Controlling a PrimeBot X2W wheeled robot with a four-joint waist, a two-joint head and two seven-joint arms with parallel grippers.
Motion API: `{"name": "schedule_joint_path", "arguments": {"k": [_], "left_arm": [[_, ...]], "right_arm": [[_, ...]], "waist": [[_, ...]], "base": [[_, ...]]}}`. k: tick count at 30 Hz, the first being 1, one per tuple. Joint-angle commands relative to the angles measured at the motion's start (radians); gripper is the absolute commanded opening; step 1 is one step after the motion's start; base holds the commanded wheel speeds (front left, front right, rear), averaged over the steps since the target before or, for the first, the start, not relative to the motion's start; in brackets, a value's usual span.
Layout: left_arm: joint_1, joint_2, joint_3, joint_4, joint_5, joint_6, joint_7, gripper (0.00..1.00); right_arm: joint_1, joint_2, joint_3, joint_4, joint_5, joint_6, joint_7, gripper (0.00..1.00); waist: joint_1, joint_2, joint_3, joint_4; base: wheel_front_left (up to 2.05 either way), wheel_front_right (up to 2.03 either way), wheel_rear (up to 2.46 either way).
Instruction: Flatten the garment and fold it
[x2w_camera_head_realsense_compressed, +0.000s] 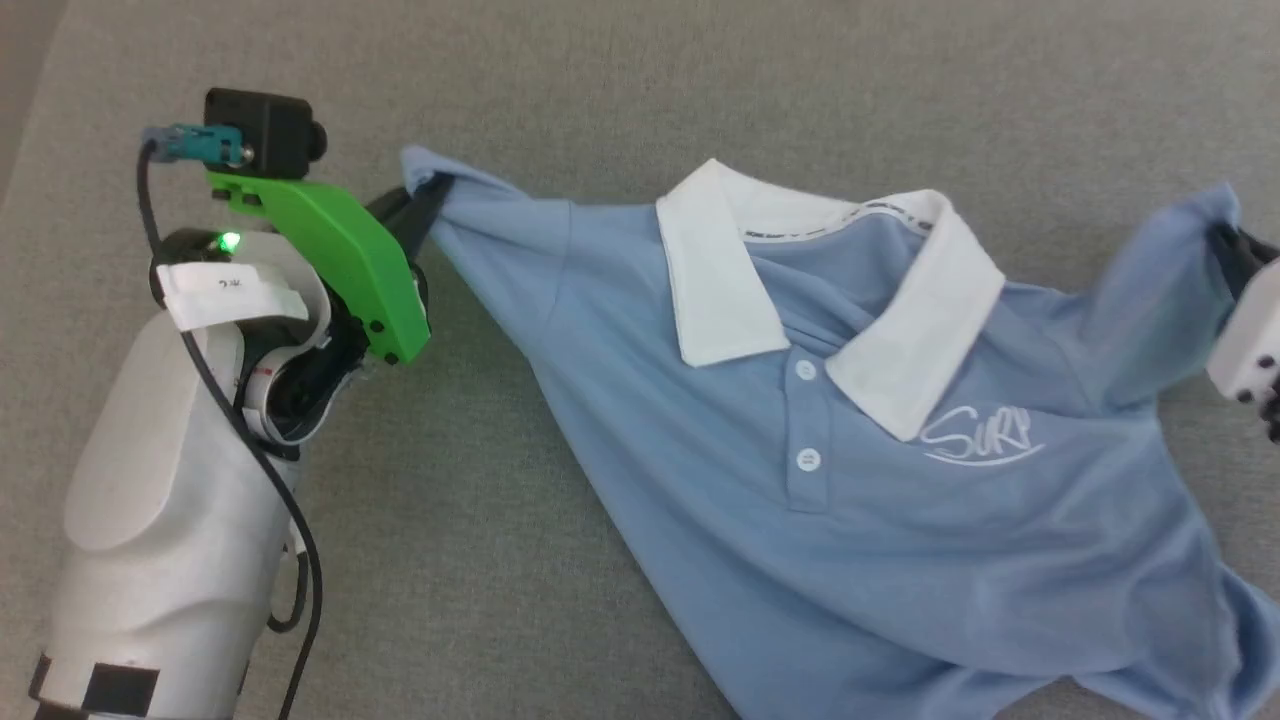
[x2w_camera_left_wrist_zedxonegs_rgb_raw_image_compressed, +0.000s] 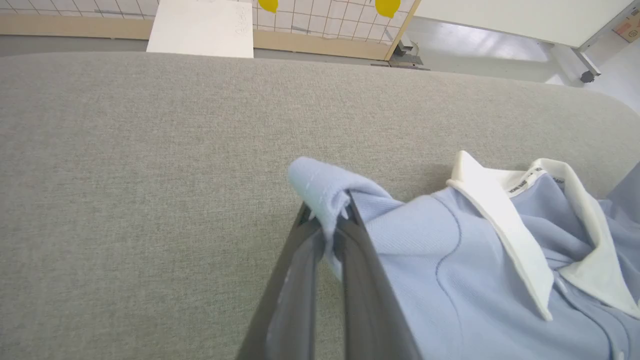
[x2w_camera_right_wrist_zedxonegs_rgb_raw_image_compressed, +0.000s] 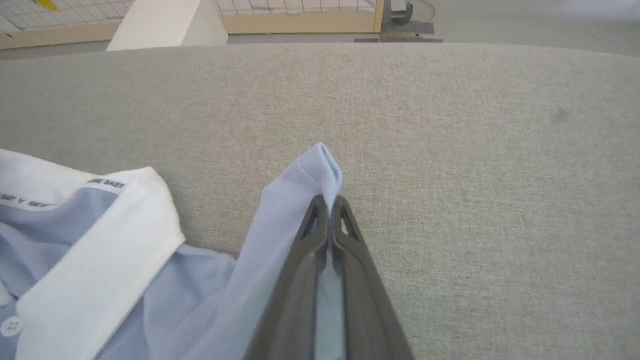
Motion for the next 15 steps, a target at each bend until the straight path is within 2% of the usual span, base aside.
{"name": "schedule_joint_path", "arguments": {"k": [1, 10, 15], "left_arm": [[-0.024, 0.010, 0.006, 0.003, 0.007, -0.002, -0.023, 0.00], [-0.119, 0.024, 0.016, 0.027, 0.080, 0.009, -0.170, 0.00], [-0.224, 0.021, 0.030, 0.061, 0.137, 0.052, -0.243, 0.00]], "right_arm": [[-0.028, 0.008, 0.011, 0.007, 0.010, -0.002, -0.023, 0.00], [-0.221, 0.022, 0.088, 0.081, -0.014, -0.002, -0.196, 0.00], [-0.345, 0.033, 0.133, 0.156, -0.040, -0.002, -0.288, 0.00]], "waist": [[0.0000, 0.0000, -0.066, -0.016], [0.0000, 0.0000, -0.262, -0.046], [0.0000, 0.0000, -0.342, -0.057]], "base": [[0.00, 0.00, 0.00], [0.00, 0.00, 0.00], [0.00, 0.00, 0.00]]}}
